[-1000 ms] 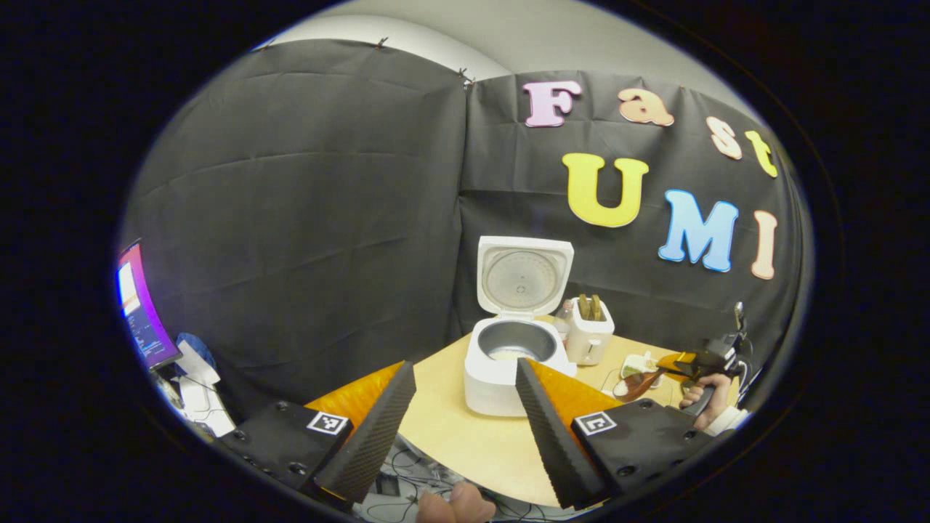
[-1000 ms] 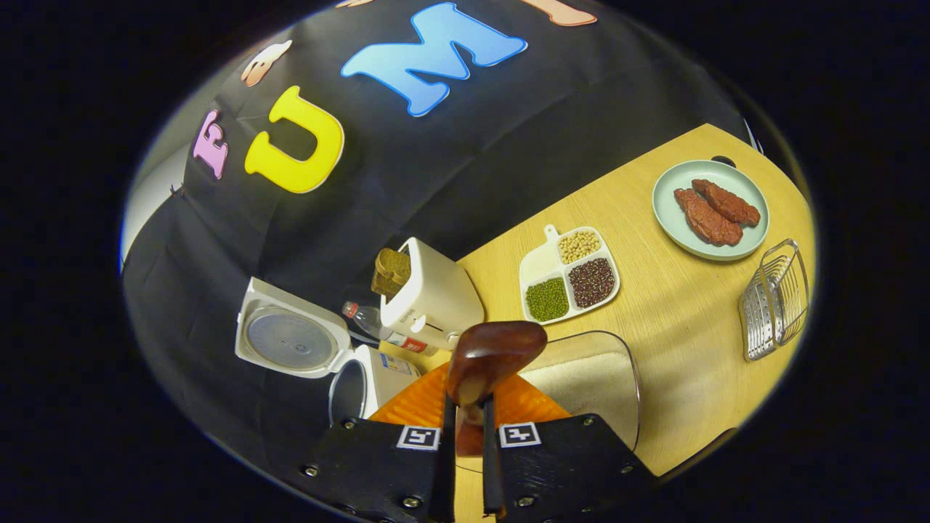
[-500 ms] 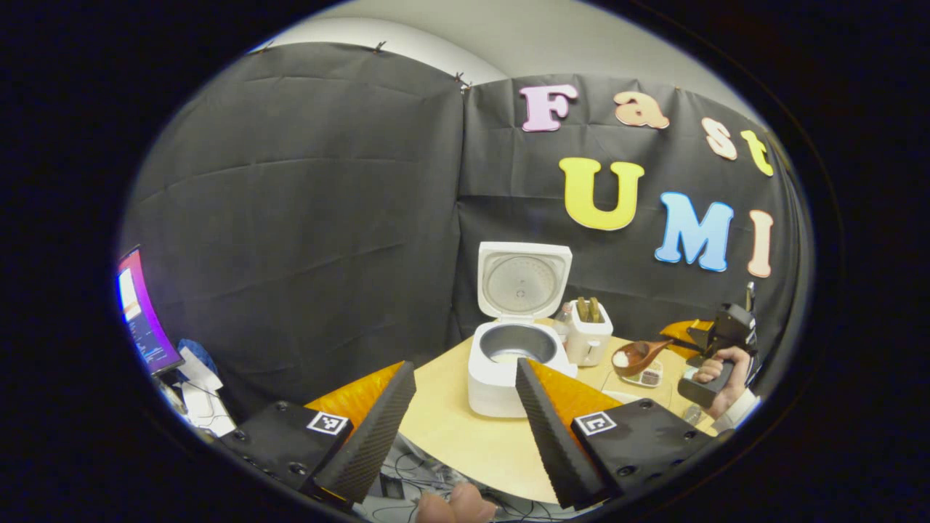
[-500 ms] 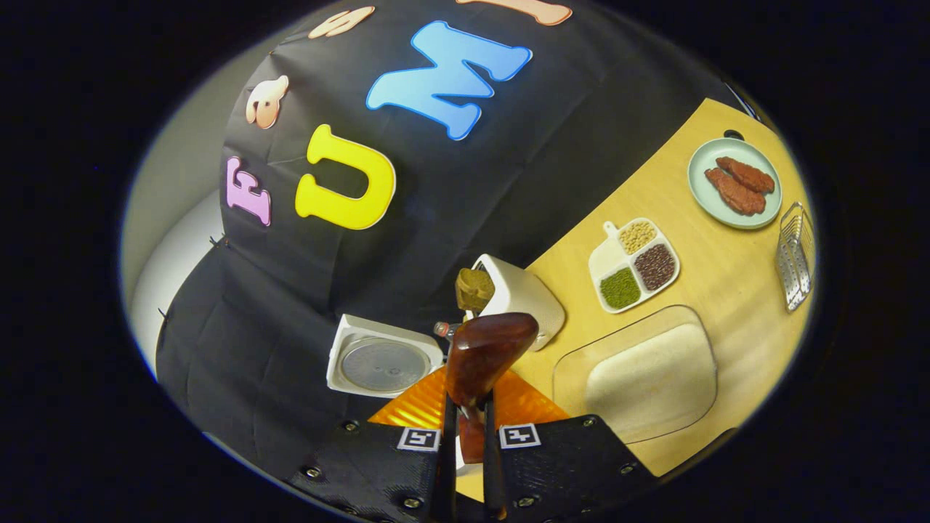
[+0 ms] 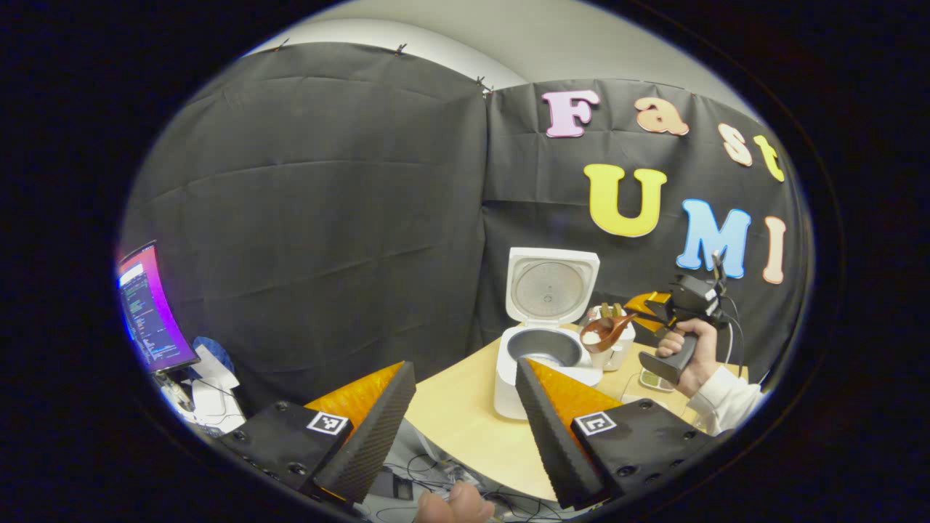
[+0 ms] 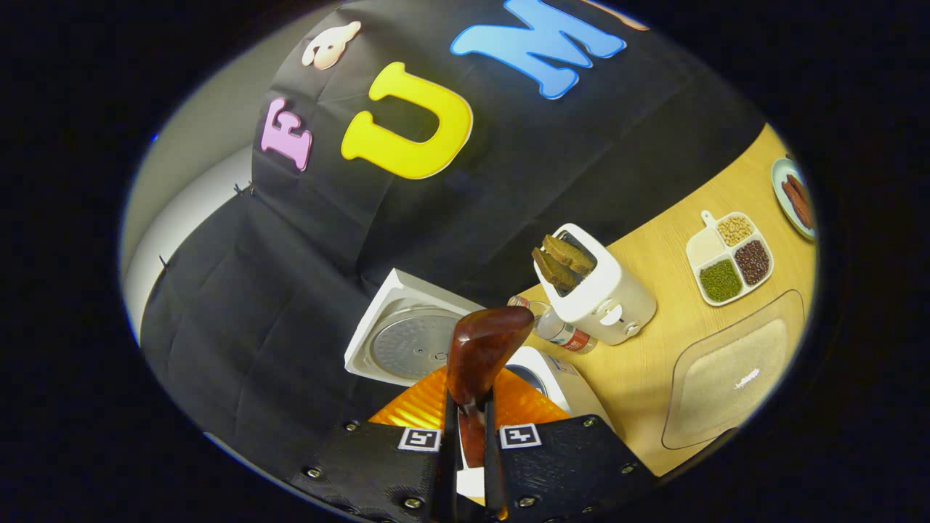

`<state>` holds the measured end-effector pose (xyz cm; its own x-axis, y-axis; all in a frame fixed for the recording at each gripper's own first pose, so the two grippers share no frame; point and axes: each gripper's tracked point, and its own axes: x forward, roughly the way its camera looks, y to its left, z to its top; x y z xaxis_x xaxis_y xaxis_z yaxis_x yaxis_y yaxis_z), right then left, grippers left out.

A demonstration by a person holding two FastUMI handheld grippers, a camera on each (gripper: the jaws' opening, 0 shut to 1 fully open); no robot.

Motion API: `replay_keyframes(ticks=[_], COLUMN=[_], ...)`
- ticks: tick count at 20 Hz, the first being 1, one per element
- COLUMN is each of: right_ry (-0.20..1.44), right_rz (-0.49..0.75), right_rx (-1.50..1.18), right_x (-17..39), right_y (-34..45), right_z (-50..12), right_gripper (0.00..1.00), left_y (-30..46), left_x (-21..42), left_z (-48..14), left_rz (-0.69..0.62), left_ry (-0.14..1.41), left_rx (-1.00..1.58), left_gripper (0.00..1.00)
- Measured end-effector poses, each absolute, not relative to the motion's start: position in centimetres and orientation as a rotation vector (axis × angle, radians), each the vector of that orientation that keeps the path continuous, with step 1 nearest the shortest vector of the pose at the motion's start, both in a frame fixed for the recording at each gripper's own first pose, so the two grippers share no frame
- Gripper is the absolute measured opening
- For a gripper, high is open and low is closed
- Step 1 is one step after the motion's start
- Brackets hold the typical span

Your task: Close the left gripper, press the button to open the rice cooker; take a wooden spoon from the chopstick holder with the right hand, scoop a spoonful of rice and pour it into the rice cooker, then put the wooden spoon back into the chopstick holder.

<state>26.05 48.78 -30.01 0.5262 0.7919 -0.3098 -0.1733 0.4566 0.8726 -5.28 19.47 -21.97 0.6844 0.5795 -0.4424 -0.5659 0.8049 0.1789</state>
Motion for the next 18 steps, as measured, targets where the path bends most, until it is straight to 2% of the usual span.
replay_keyframes(ticks=[7,9,10,14,15,16,18], right_ry=[0.747,0.719,0.701,0.59,0.563,0.539,0.496], right_rz=[0.745,0.768,0.783,0.839,0.85,0.86,0.884], right_rx=[0.591,0.518,0.472,0.228,0.175,0.128,0.057], right_x=[25.6,25.6,25.5,25.0,24.7,24.5,24.2], right_y=[56.1,57.9,58.7,60.5,60.9,61.1,61.9], right_z=[-31.8,-31.9,-31.9,-32.7,-32.9,-32.9,-33.1], right_gripper=[0.15,0.15,0.15,0.15,0.15,0.15,0.15], left_y=[21.8,22.7,22.9,24.0,24.1,24.3,24.5], left_x=[-6.7,-6.9,-6.8,-7.5,-7.6,-7.7,-7.6], left_z=[-23.1,-23.4,-23.3,-23.9,-23.8,-23.8,-23.7], left_rz=[0.696,0.713,0.72,0.742,0.746,0.75,0.758], left_ry=[0.524,0.528,0.528,0.527,0.528,0.531,0.53], left_rx=[0.0,-0.005,-0.01,-0.028,-0.03,-0.029,-0.032], left_gripper=[0.94,0.97,0.94,0.94,1.0,0.94,0.94])
